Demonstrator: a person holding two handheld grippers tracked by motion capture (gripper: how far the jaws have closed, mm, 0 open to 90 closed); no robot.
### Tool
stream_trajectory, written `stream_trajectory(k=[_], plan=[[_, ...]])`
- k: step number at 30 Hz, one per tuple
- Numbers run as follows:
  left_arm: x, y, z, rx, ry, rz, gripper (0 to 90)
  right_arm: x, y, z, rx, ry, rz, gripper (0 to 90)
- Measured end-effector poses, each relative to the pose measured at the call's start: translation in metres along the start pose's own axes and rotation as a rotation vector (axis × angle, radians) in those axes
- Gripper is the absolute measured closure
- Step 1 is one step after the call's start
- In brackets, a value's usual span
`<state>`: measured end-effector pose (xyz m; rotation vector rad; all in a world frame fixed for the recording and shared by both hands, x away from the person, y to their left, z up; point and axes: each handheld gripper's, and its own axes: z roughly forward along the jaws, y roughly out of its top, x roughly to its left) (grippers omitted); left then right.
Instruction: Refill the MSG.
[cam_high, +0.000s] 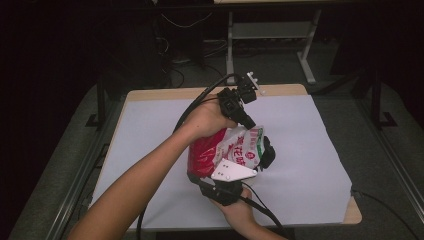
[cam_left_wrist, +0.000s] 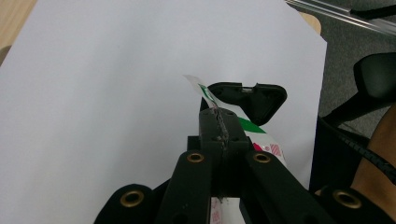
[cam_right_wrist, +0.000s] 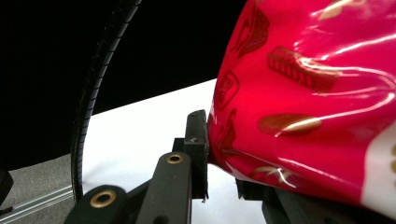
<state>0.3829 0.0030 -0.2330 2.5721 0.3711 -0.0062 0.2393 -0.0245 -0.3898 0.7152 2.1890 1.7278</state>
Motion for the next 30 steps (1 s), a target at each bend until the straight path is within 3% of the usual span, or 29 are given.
stream_trajectory(k=[30], plan=[[-0.0003, 0.0013, -0.0003, 0.002, -0.001, -0.001, 90.0, 0.0009, 0.0013, -0.0004, -0.006, 0.005, -0.001, 77.1]])
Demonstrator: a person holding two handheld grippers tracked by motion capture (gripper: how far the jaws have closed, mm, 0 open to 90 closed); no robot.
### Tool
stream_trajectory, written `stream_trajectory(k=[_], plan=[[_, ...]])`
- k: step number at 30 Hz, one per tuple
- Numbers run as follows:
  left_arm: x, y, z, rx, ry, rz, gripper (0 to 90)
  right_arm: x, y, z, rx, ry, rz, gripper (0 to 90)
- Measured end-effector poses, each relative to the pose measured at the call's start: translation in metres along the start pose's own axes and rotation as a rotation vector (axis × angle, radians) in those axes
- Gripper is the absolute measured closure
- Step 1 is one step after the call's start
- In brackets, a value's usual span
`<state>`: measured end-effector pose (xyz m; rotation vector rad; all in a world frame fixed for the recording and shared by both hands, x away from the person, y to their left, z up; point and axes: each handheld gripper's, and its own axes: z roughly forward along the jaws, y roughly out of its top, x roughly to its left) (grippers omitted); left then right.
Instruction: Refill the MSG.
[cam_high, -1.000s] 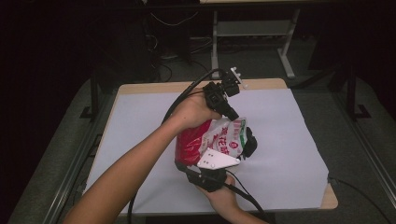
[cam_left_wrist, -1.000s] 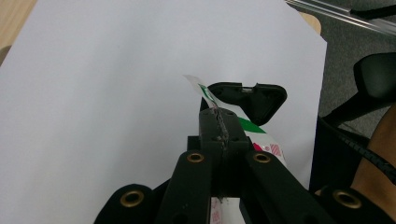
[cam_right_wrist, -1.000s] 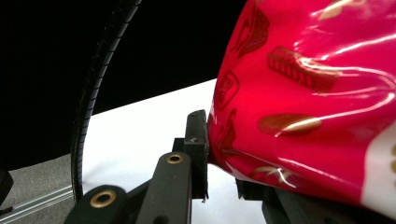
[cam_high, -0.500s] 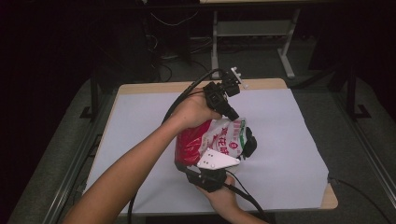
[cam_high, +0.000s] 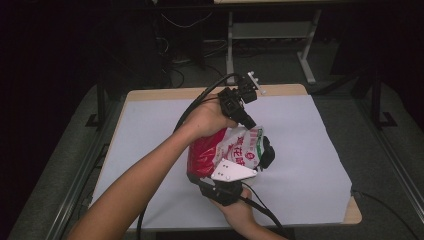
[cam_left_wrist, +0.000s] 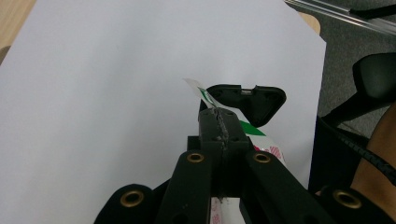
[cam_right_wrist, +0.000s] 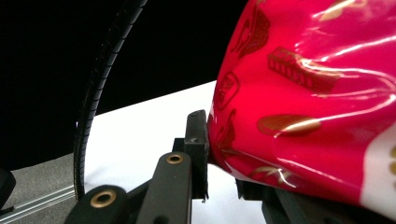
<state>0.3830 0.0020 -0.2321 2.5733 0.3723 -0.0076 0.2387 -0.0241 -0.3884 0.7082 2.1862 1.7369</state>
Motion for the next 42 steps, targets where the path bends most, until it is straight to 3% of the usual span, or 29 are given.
stream_trajectory(k=[42], plan=[[0.0001, 0.0002, 0.0011, 0.007, 0.001, -0.002, 90.0, 0.001, 0.0011, 0.0, -0.003, 0.009, -0.002, 77.1]])
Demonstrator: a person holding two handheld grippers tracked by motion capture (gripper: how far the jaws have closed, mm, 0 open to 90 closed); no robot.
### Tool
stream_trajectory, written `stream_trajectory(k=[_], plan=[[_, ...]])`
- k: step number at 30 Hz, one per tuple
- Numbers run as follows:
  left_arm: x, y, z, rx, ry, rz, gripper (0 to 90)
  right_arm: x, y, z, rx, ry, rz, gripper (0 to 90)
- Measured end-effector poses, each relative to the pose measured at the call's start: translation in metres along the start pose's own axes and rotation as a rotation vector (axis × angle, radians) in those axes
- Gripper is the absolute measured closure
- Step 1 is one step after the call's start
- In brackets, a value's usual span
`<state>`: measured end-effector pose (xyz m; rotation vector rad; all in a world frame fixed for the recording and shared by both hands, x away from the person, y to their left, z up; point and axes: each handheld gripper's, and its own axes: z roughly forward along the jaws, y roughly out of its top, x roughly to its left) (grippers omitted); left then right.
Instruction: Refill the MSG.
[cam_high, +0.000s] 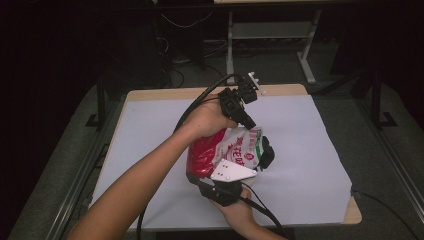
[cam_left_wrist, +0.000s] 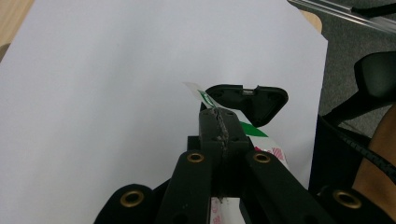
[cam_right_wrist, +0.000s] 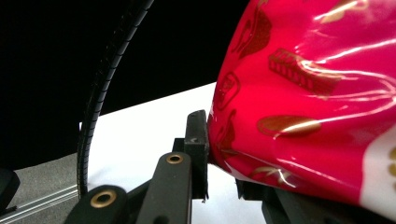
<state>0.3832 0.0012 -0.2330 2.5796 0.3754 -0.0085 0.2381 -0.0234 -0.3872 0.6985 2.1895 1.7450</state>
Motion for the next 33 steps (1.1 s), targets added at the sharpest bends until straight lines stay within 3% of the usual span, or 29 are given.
stream_trajectory(k=[16, 33], plan=[[0.0006, 0.0056, 0.0024, 0.034, 0.002, -0.004, 90.0, -0.0006, 0.0026, -0.0013, -0.01, 0.006, 0.006, 77.0], [0.0007, 0.0054, 0.0014, 0.03, 0.002, -0.002, 90.0, -0.0009, 0.003, -0.0011, -0.012, 0.004, 0.0, 77.1]])
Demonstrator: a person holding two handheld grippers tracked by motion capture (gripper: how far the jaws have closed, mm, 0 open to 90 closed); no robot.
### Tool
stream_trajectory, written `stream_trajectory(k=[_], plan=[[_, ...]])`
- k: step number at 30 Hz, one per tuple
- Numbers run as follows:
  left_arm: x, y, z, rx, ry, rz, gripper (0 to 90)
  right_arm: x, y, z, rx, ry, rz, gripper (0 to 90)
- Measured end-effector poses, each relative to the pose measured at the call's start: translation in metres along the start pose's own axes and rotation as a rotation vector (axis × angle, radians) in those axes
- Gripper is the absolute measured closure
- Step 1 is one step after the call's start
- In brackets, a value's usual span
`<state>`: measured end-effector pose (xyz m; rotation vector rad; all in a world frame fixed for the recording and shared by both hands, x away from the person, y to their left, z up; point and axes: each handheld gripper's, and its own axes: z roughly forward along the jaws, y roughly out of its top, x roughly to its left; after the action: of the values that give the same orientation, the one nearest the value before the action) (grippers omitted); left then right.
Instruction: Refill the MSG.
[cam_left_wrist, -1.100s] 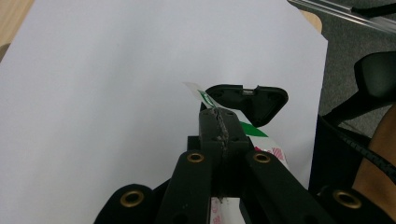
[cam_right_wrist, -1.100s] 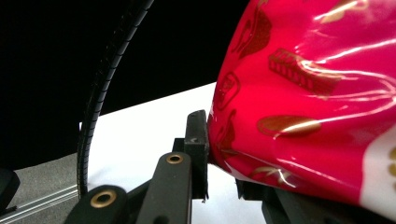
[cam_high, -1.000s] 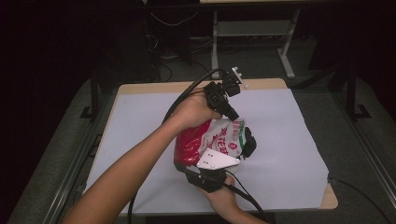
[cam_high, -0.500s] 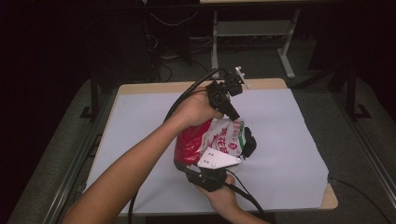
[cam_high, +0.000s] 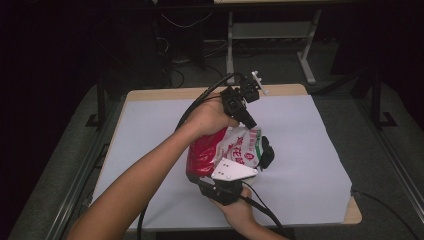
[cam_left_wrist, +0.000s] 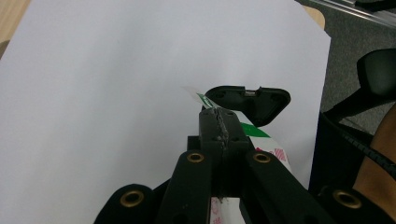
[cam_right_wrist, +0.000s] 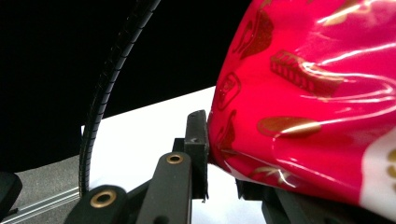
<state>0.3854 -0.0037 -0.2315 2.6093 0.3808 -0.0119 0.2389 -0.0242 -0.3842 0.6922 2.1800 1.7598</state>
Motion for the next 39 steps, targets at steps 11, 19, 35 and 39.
stream_trajectory(k=[11, 19, 35, 39], plan=[[-0.0001, 0.0002, 0.0008, 0.0, 0.002, 0.001, 90.0, 0.0002, 0.0002, 0.0, 0.001, 0.003, 0.001, 77.1], [-0.0007, 0.0, 0.0008, -0.002, 0.003, -0.002, 90.0, 0.0005, 0.0002, 0.0, 0.0, 0.003, -0.001, 77.1], [-0.0014, 0.0014, 0.005, 0.011, 0.0, -0.009, 90.0, 0.0031, 0.0009, 0.0001, 0.003, 0.012, -0.001, 77.1], [-0.0012, 0.0001, 0.0037, 0.01, -0.002, -0.012, 90.0, 0.0018, 0.0006, 0.0001, 0.008, 0.008, -0.001, 77.2]])
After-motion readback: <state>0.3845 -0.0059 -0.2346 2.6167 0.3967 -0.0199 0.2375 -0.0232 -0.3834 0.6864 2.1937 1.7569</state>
